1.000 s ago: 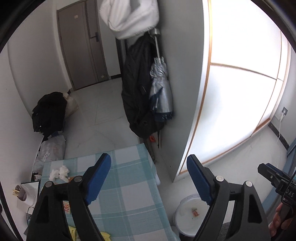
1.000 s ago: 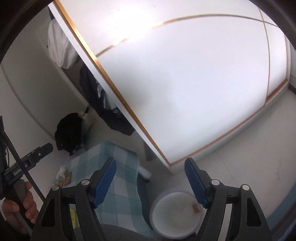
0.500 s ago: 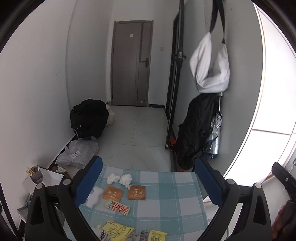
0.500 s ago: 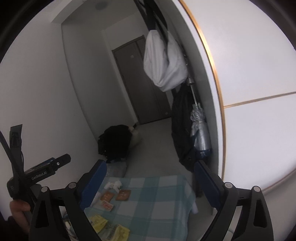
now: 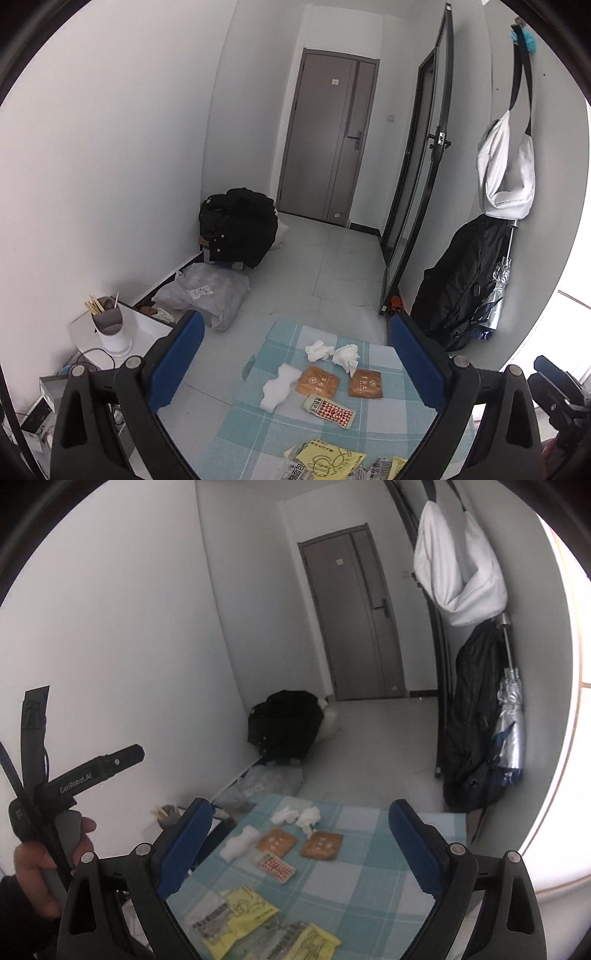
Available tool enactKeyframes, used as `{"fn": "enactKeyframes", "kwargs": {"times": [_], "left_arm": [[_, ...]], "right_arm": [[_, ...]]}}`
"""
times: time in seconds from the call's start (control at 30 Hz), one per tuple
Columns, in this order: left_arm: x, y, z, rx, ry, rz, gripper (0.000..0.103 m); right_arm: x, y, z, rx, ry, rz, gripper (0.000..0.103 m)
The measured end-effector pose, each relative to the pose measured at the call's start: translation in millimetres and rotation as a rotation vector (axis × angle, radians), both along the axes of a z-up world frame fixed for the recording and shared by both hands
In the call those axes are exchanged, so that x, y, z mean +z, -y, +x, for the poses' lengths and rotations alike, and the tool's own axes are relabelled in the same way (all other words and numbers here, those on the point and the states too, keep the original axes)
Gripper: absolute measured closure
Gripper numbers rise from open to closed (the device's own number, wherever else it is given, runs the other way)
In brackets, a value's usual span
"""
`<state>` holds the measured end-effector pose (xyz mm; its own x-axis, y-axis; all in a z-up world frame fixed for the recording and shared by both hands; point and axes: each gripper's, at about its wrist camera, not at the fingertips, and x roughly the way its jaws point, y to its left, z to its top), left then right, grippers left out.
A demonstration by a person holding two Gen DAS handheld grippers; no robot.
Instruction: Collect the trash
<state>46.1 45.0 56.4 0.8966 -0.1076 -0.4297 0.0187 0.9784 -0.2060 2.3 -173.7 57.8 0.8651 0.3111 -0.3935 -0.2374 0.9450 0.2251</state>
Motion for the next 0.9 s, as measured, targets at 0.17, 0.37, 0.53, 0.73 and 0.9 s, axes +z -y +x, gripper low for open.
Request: {"fn": "enactKeyframes", "kwargs": {"times": [0.17, 0.37, 0.53, 0.73, 0.9], "left_arm": [[-30, -21, 13, 0.011, -0.089, -0.061, 0.004], [-58, -33, 36, -0.017, -0.219, -0.087, 0.004], [-73, -33, 45, -0.079, -0.313, -0.071, 0.004], [-81, -32, 47, -0.159, -0.379, -0.109, 0.004], [-87, -20, 42, -0.182, -0.418, -0.048, 0.004]], "right_arm": [[-33, -29, 14, 0.053, -0.068, -0.055, 0.006], [-72, -52, 30, 0.097, -0.190, -0.092, 0.006], [-97, -56, 40, 0.095, -0.271, -0.112, 0.006], [-104, -47, 42, 0.080, -0.312, -0.100, 0.006], [-100, -38, 37, 0.068, -0.303, -0.086, 0.006]]}}
